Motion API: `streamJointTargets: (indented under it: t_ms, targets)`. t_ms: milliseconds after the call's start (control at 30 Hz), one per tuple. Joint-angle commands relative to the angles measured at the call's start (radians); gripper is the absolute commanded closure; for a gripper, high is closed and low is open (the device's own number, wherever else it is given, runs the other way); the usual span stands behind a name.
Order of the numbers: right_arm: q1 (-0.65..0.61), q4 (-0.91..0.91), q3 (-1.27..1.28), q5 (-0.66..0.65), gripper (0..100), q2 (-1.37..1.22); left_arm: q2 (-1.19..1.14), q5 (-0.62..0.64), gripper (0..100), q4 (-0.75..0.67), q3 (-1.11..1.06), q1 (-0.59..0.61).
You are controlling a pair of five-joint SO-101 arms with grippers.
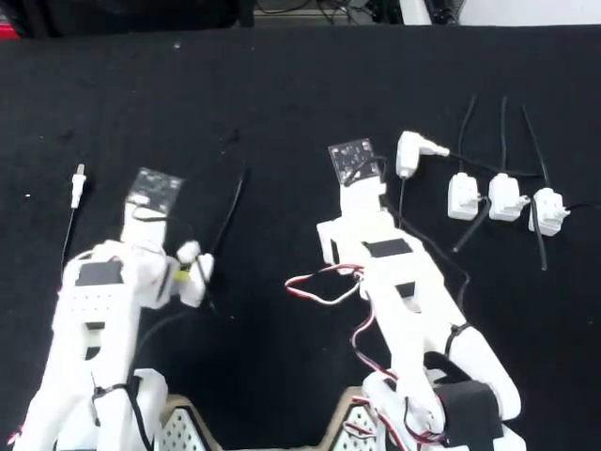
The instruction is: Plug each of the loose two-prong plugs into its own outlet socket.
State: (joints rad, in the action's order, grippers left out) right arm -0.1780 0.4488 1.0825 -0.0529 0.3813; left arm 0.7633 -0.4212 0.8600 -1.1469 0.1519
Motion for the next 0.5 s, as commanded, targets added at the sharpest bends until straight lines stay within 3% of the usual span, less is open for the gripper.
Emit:
streamJointTargets:
  t_ms: [0,167,333,467]
  targets:
    - [0.037,-0.023,-0.015,-0.002,77.6,0.042,0.025,0.109,75,0.038,0.021,-0.165]
    - [0.049,-0.023,-0.015,-0.002,77.6,0.039,0.025,0.193,75,0.028,0.070,-0.338]
    - [0.049,-0.023,-0.015,-0.002,77.6,0.038,0.025,0.196,75,0.068,0.216,-0.334]
    - [0.051,-0.023,-0.015,-0.002,77.6,0.039,-0.005,0.222,75,0.000,0.268,-0.325]
